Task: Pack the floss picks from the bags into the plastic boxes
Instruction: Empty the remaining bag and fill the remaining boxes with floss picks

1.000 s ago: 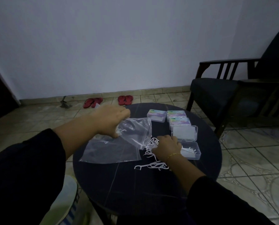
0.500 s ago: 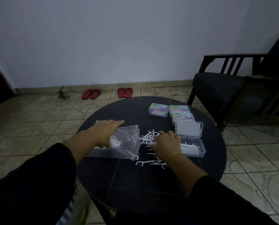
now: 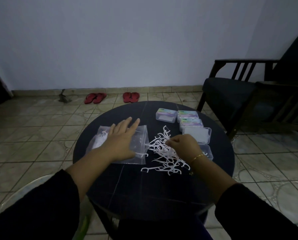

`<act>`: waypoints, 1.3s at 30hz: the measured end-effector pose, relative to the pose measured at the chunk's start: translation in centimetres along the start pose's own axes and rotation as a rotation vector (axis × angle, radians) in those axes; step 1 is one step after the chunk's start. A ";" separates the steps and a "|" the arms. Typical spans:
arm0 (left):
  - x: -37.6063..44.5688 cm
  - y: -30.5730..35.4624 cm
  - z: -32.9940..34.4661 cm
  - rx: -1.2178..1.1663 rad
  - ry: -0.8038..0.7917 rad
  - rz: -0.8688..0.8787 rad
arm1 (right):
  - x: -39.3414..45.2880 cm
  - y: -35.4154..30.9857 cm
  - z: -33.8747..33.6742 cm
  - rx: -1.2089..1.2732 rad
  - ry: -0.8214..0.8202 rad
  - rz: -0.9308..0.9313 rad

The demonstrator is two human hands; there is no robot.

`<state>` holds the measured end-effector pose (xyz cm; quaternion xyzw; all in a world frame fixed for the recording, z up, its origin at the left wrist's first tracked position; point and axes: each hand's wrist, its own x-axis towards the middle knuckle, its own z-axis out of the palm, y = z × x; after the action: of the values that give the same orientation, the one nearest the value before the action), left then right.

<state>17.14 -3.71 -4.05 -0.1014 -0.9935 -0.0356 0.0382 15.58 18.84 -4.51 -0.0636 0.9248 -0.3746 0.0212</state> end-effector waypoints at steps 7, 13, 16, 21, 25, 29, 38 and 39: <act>0.5 5.5 1.2 -0.019 0.090 0.126 | -0.7 0.9 -3.5 0.105 0.059 -0.053; 1.8 9.0 2.1 0.006 0.071 0.180 | -0.7 2.9 -5.9 0.086 0.124 -0.103; 1.9 10.2 2.8 0.024 0.080 0.146 | -0.2 4.6 -5.7 -0.030 0.120 -0.111; 2.1 11.4 3.7 0.104 0.015 0.119 | 0.0 6.7 -4.6 -0.333 0.042 -0.047; 2.4 11.3 4.1 0.128 0.015 0.108 | -0.1 6.8 -4.4 -0.545 -0.045 0.006; 2.6 11.4 4.4 0.119 0.017 0.104 | -1.2 6.6 -5.0 -0.539 0.029 -0.090; 2.9 11.5 4.4 0.218 0.057 0.149 | -3.2 4.3 -6.7 -0.808 -0.253 -0.119; 2.8 11.4 4.4 0.225 0.064 0.145 | -3.5 4.3 -6.6 -0.861 -0.280 -0.117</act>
<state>16.43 8.36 -7.48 -0.1669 -0.9795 0.0756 0.0837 18.02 26.89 -2.80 -0.1688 0.9794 0.0556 0.0963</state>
